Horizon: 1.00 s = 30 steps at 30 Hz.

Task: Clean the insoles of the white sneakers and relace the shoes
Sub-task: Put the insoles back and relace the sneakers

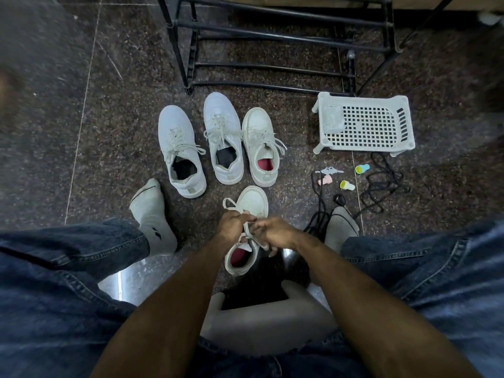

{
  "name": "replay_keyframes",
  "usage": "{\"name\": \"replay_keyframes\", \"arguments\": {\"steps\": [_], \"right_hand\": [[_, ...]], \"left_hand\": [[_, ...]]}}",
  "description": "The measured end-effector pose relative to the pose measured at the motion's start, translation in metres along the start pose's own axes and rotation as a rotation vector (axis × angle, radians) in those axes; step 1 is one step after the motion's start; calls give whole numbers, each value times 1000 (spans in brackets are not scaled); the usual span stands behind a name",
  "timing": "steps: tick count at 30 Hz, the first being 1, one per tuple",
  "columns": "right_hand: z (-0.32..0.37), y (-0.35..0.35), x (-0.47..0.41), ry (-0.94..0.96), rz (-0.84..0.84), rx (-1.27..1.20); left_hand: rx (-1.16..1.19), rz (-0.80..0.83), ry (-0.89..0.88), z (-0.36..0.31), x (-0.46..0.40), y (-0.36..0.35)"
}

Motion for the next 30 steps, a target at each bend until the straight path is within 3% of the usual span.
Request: {"name": "replay_keyframes", "arguments": {"steps": [3, 7, 11, 15, 18, 22, 26, 30], "right_hand": [[6, -15, 1, 55, 52, 91], [-1, -20, -6, 123, -54, 23], [-5, -23, -12, 47, -114, -131], [-1, -24, -10, -54, -131, -314], [-1, -22, -5, -72, -107, -393], [-1, -20, -6, -120, -109, -438], [2, -17, -7, -165, -141, -456], [-1, -16, -11, -94, -215, -371]], "left_hand": [[-26, -13, -39, 1, -3, 1], [-102, -70, -82, -1, 0, 3], [-393, -127, -182, -1, -1, 14], [-705, 32, -270, -6, 6, 29], [-799, 163, -298, -9, 17, 33], [-975, 137, -336, -12, 21, 32], [-1181, 117, -526, -12, 22, 30], [-1113, 129, -537, -12, 25, 31]]}}
Point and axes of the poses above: each hand's wrist, its own x-axis away from the middle knuckle, its own y-axis out of the back of the hand, z = x × y, the point moved 2 cm from there along -x, towards the middle knuckle, and after that the axes turned 1 degree about y, right-handed, at the moved point
